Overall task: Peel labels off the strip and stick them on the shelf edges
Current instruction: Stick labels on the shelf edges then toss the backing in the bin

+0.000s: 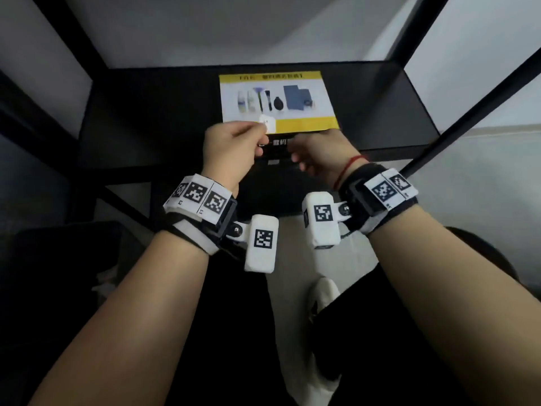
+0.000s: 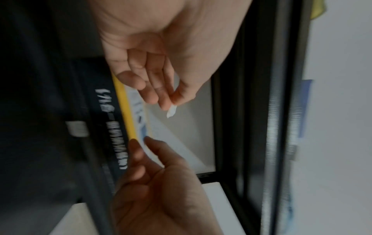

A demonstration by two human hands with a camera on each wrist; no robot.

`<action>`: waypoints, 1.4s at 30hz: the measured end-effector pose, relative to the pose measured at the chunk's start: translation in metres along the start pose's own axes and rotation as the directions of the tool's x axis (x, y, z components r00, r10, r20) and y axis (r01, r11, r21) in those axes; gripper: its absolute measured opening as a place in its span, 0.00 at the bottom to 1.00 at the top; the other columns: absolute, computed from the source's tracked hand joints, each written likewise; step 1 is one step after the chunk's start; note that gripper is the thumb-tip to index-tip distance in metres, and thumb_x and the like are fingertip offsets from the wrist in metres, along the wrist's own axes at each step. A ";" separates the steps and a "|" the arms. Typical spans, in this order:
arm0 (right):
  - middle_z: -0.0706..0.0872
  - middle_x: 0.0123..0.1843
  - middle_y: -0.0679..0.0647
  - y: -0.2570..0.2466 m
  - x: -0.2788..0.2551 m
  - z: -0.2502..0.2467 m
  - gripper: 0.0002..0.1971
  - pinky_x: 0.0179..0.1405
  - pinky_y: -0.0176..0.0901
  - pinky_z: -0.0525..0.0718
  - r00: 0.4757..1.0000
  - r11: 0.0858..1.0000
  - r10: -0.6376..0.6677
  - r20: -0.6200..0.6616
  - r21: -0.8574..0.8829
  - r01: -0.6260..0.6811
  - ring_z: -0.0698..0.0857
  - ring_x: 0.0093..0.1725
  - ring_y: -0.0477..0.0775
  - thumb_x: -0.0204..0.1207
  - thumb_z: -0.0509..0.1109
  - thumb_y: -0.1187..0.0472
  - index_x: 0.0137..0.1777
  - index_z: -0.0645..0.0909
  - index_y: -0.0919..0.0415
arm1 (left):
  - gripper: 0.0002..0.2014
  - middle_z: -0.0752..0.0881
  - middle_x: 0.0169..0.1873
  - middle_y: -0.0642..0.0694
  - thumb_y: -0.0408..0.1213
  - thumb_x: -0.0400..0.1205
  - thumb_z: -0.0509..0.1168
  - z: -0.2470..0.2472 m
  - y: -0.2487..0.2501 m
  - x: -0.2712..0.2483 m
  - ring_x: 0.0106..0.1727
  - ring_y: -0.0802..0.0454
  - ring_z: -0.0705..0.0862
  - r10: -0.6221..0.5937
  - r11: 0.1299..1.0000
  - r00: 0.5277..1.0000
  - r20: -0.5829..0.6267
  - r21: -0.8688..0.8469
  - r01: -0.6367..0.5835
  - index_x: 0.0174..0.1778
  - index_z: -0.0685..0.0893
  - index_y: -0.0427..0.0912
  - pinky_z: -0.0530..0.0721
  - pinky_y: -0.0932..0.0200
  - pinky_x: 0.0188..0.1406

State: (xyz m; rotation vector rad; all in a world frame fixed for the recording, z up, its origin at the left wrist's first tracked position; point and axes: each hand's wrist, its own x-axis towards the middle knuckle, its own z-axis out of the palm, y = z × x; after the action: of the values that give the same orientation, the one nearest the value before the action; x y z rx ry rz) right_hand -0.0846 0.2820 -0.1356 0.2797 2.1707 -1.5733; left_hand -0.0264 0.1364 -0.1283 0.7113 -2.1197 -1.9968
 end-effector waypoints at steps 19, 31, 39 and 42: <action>0.83 0.29 0.57 0.072 0.043 0.062 0.10 0.15 0.29 0.70 0.967 0.904 0.224 -0.118 0.395 -0.161 0.78 0.18 0.49 0.81 0.70 0.70 0.38 0.82 0.60 | 0.03 0.92 0.35 0.52 0.41 0.82 0.72 -0.023 -0.072 0.016 0.31 0.59 0.85 -0.241 0.968 0.970 -0.036 -0.078 0.238 0.42 0.88 0.50 0.78 0.67 0.27; 0.83 0.27 0.54 0.060 0.033 0.058 0.08 0.19 0.32 0.70 0.975 0.954 0.198 -0.103 0.251 -0.167 0.77 0.20 0.50 0.78 0.71 0.65 0.37 0.82 0.63 | 0.04 0.92 0.36 0.51 0.40 0.82 0.71 -0.025 -0.078 0.016 0.31 0.59 0.84 -0.248 0.967 0.968 -0.032 -0.072 0.246 0.42 0.88 0.50 0.78 0.67 0.27; 0.82 0.26 0.50 0.032 0.014 0.062 0.09 0.18 0.31 0.68 0.980 0.978 0.115 0.164 0.155 -0.141 0.75 0.20 0.46 0.77 0.72 0.61 0.35 0.81 0.57 | 0.11 0.92 0.34 0.51 0.50 0.85 0.68 -0.032 -0.082 0.018 0.31 0.58 0.84 -0.257 0.964 0.965 -0.048 -0.084 0.253 0.43 0.89 0.48 0.78 0.66 0.28; 0.83 0.27 0.50 0.028 0.013 0.073 0.08 0.19 0.32 0.69 0.977 0.995 0.076 0.200 0.050 -0.088 0.75 0.21 0.46 0.77 0.74 0.61 0.36 0.83 0.58 | 0.11 0.92 0.36 0.52 0.52 0.84 0.69 -0.038 -0.081 0.016 0.34 0.57 0.85 -0.231 0.970 0.973 -0.028 -0.091 0.227 0.44 0.89 0.49 0.80 0.65 0.31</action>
State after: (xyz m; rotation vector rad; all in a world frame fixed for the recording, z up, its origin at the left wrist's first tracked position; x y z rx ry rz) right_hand -0.0673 0.2218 -0.1838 0.2180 1.9401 -1.5505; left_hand -0.0052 0.0952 -0.2063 1.0118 -1.9932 -2.1540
